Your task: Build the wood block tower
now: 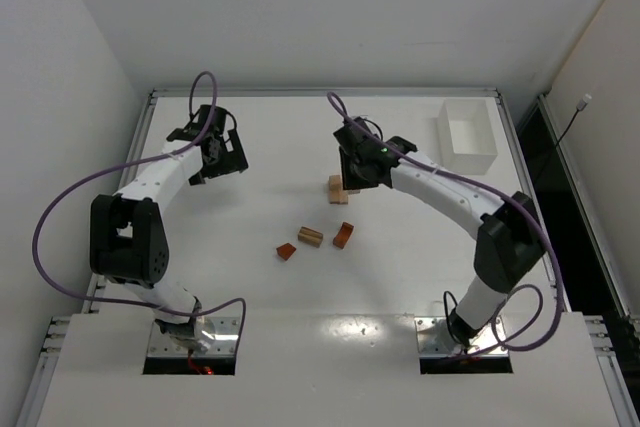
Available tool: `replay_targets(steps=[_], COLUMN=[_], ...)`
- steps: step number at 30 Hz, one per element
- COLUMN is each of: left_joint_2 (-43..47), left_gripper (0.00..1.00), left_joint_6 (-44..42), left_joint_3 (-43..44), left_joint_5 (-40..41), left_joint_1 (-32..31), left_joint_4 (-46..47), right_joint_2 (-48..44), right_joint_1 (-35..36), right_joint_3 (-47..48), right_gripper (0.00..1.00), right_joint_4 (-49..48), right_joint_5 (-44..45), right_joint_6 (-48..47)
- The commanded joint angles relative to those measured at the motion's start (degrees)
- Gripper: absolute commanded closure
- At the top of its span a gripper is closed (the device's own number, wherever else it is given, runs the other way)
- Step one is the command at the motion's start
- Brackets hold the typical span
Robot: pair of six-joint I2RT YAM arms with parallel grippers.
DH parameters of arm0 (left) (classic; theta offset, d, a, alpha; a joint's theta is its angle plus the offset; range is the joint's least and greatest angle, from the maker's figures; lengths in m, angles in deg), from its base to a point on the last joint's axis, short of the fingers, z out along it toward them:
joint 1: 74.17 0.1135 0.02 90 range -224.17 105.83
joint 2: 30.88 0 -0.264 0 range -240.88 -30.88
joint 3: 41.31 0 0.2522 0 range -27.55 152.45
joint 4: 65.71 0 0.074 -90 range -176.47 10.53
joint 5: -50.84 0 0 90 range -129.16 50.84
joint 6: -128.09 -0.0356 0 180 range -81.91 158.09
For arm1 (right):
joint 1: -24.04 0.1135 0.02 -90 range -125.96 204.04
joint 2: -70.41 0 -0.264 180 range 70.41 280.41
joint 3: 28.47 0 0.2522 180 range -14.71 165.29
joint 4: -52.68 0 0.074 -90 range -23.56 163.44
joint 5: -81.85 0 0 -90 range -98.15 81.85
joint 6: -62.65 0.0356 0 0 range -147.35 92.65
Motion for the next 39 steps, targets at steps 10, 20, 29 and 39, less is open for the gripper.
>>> replay_targets(steps=[10, 20, 29, 39], left_joint_2=[-0.2, -3.0, -4.6, -5.6], left_gripper=[0.05, 0.05, 0.05, 0.05], left_joint_6=[-0.3, -0.8, -0.8, -1.4], left_joint_3=[1.4, 3.5, 4.6, 5.6], left_joint_5=[0.1, -1.5, -2.0, -2.0], left_joint_1=[0.0, 0.0, 0.0, 0.0], left_joint_4=[0.7, 0.7, 0.2, 0.2], right_joint_2=[11.6, 15.4, 18.8, 21.1], right_joint_1=[-1.7, -2.7, -3.8, -4.8], right_joint_3=[8.5, 8.5, 10.4, 11.4], right_gripper=[1.0, 1.0, 1.0, 1.0], right_joint_4=[-0.2, -3.1, -4.5, -5.5], right_joint_5=[-7.7, -9.6, -9.6, -10.1], right_joint_6=[9.0, 8.0, 5.7, 4.6])
